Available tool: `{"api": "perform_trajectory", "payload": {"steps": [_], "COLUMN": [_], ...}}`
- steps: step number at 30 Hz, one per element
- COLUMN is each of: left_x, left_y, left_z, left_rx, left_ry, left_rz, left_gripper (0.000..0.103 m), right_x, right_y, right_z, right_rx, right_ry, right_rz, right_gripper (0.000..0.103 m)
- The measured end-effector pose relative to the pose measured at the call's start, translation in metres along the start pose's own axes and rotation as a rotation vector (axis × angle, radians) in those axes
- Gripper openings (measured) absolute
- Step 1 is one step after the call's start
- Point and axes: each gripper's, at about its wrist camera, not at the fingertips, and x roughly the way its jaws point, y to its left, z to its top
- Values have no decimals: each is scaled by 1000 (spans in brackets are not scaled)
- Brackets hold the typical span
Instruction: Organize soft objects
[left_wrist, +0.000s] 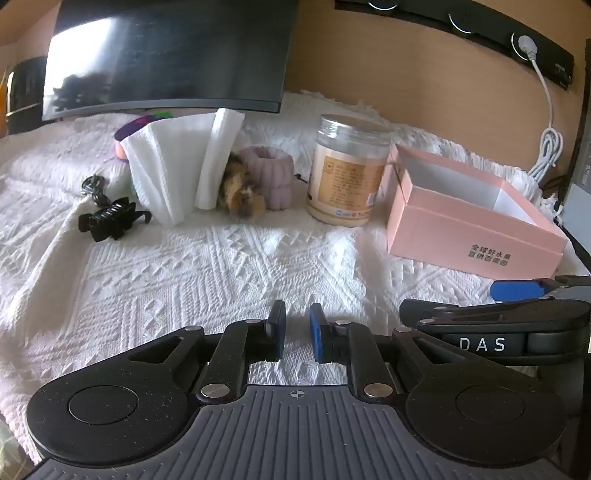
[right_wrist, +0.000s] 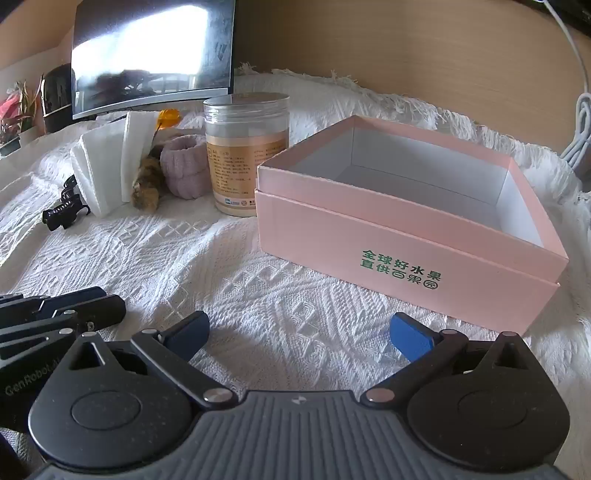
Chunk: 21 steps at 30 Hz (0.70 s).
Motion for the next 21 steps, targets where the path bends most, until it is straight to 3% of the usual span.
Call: {"api": "perform_trajectory", "payload": {"steps": [21], "left_x": [0], "left_y": [0], "left_z": [0], "left_rx": [2], "left_ry": [-1], "left_rz": [1], "left_gripper": [16], "right_x": [-1], "right_y": [0], "right_z": [0], "right_rx": [0], "right_ry": [0], "right_rz": [0], "right_gripper": [103]}}
